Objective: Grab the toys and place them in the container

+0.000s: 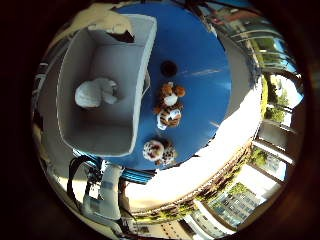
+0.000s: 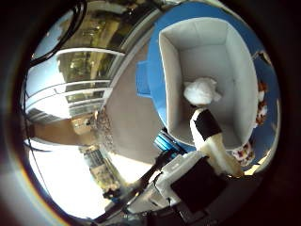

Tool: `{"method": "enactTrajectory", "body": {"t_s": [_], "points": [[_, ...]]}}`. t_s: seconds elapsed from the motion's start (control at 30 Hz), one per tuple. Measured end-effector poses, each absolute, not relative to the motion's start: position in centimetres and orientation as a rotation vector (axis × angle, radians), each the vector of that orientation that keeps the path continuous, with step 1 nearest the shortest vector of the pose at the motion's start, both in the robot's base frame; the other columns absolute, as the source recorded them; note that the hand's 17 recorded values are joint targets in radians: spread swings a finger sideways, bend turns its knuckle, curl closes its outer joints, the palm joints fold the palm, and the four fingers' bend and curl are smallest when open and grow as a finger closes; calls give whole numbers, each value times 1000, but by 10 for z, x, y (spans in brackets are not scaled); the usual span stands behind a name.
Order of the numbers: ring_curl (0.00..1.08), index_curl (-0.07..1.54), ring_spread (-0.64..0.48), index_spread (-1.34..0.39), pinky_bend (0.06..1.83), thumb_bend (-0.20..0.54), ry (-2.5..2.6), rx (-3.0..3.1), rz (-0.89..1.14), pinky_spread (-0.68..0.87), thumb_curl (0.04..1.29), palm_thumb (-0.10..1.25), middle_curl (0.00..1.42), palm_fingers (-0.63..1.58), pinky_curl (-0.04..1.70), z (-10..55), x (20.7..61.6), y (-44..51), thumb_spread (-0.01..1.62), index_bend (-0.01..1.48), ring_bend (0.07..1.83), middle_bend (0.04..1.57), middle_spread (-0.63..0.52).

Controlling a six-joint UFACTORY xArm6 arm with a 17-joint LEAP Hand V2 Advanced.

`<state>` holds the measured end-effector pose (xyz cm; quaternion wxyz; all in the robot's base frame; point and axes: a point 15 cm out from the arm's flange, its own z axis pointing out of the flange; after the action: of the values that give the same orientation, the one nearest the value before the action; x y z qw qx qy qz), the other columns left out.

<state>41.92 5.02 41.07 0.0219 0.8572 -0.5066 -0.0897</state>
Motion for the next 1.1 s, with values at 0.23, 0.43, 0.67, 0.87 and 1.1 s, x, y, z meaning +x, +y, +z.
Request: {"method": "enactTrajectory", "body": {"t_s": [0.23, 0.43, 0.67, 0.87, 1.1], "points": [[325, 276, 284, -219, 674, -33, -1645, 2519, -257, 443, 472, 655, 353, 70, 348, 406, 370, -44, 1138, 160, 455, 186, 99], [320, 274, 283, -129, 659, -29, -1692, 2410, -257, 448, 449, 637, 351, 118, 323, 339, 336, -107, 1142, 169, 442, 185, 99], [315, 286, 283, -98, 628, -25, -1770, 2352, -225, 449, 436, 644, 340, 119, 301, 312, 323, -139, 1144, 178, 425, 174, 98], [308, 293, 278, -97, 570, -25, -1828, 2324, -204, 432, 425, 656, 334, 90, 273, 265, 324, -136, 1149, 180, 393, 172, 97], [306, 294, 276, -96, 543, -25, -1889, 2299, -202, 420, 416, 662, 325, 84, 257, 179, 316, -152, 1151, 176, 373, 168, 103]]}}
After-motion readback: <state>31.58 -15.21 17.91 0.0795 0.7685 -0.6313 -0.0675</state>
